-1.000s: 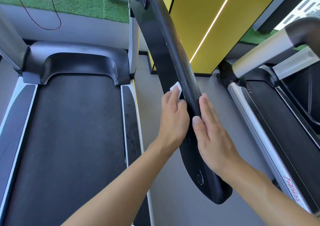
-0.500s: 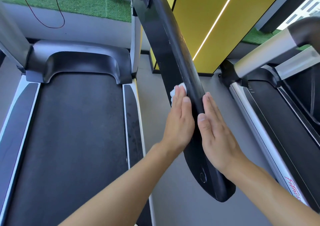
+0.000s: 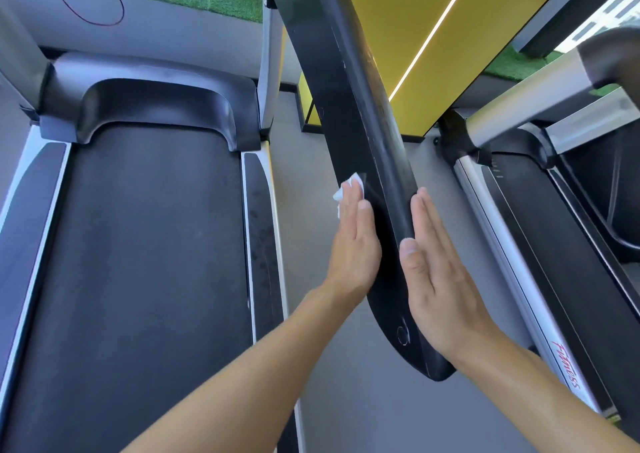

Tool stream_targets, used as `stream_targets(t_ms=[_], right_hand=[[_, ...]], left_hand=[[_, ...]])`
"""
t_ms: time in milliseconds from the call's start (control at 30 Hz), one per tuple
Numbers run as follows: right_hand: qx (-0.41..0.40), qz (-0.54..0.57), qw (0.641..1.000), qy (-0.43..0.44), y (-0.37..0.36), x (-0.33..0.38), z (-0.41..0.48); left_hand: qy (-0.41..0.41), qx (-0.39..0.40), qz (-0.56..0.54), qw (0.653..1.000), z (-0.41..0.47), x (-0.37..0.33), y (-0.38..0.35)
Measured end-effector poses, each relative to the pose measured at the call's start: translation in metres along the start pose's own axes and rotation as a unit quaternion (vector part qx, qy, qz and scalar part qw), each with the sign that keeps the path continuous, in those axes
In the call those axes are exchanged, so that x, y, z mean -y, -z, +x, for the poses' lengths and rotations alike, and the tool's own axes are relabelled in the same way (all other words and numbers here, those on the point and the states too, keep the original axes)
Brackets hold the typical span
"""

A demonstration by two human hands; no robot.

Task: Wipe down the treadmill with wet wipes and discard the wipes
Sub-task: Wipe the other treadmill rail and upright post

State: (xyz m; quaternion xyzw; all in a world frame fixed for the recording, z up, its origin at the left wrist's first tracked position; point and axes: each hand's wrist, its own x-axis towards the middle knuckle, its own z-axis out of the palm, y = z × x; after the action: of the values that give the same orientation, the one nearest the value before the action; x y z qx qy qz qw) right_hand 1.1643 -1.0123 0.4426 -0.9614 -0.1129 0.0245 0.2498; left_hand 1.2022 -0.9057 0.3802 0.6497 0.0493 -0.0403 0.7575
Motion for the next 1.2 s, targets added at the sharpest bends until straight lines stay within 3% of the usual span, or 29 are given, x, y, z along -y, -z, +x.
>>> stream_targets(t_ms=[100, 267, 433, 567, 667, 733, 833, 1033, 1200], right_hand=[[-0.005, -0.001, 1.000, -0.002, 0.000, 0.000, 0.000], [0.001, 0.005, 1.000, -0.007, -0.001, 0.001, -0.018], [-0.015, 0.009, 1.000, -0.004, -0.003, -0.003, -0.029], [-0.017, 0.008, 1.000, -0.013, -0.003, -0.001, -0.028], [-0.022, 0.007, 1.000, -0.019, -0.003, -0.001, -0.027], [-0.022, -0.001, 0.999, -0.024, -0.003, -0.001, -0.028], [-0.026, -0.002, 0.999, -0.034, -0.003, 0.000, -0.028], [-0.020, 0.008, 0.999, -0.050, -0.001, 0.007, -0.031], [-0.011, 0.019, 0.998, -0.055, 0.001, 0.009, -0.028]], left_hand=[[0.000, 0.035, 0.008, 0.999, -0.050, 0.021, -0.004], [0.037, -0.006, -0.007, 0.999, 0.003, 0.015, 0.001], [-0.013, 0.050, -0.014, 0.999, -0.065, 0.020, -0.009], [-0.012, 0.038, 0.022, 0.999, -0.018, 0.011, 0.002], [-0.078, 0.007, 0.001, 0.997, -0.003, -0.018, 0.001], [-0.112, 0.043, 0.008, 0.993, -0.034, -0.009, -0.006], [-0.085, 0.085, 0.021, 0.993, -0.046, 0.008, 0.001], [0.001, 0.032, 0.023, 0.999, 0.045, -0.007, 0.023], [-0.008, 0.005, -0.006, 1.000, 0.043, 0.006, 0.019]])
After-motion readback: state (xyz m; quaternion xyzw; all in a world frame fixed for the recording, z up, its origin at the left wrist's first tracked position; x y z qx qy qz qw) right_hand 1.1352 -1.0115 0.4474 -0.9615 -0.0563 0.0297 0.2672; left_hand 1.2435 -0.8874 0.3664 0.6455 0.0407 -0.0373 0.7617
